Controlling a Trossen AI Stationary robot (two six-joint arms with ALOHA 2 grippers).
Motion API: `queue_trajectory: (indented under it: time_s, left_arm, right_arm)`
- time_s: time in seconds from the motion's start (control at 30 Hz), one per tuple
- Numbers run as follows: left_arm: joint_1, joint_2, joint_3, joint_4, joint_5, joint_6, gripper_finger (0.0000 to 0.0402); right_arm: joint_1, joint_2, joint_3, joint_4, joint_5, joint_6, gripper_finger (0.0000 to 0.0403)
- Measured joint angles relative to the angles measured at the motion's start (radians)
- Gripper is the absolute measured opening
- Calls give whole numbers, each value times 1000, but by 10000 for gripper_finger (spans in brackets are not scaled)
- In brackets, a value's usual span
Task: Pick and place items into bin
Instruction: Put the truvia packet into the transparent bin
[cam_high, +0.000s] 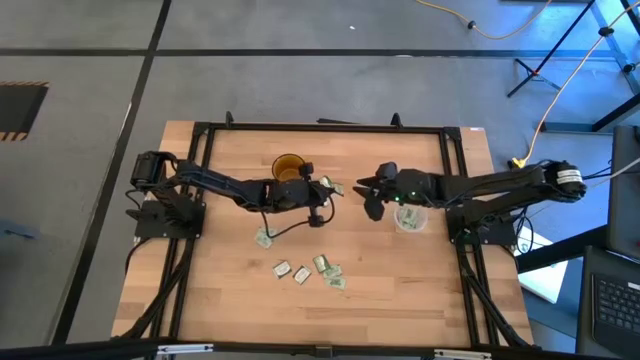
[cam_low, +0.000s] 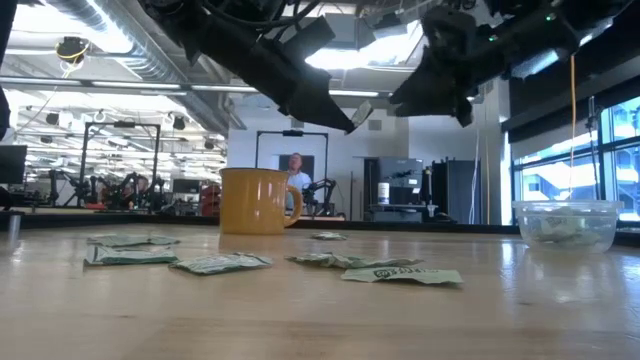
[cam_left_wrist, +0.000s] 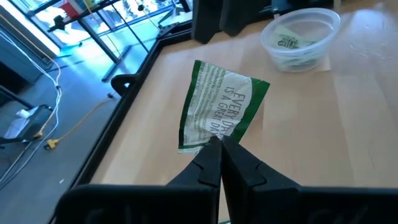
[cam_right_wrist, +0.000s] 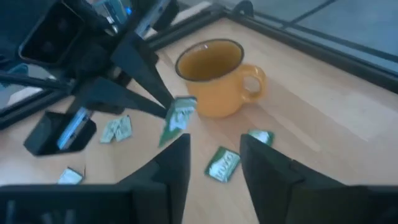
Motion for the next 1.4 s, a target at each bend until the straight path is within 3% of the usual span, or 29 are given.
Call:
queue_trajectory:
  time_s: [0.23,0.47,0.67,1.17,1.4]
  left_arm:
    - [3,-1,0,0,-19,-2,1]
    - [4,-1,1,0,-51,-22,2]
    - [4,-1,1,0,-123,-30,2]
    - [4,-2,2,22,-75,-46,3]
    - [4,-2,2,20,-75,-38,3]
  right_arm:
    - [0,63,0,127,0,5,198]
    - [0,128,0,234,-1,-5,199]
    - [0,170,0,272,-6,-24,184]
    - [0,236,0,379,-7,-48,129]
    - [0,236,0,383,-7,-48,82]
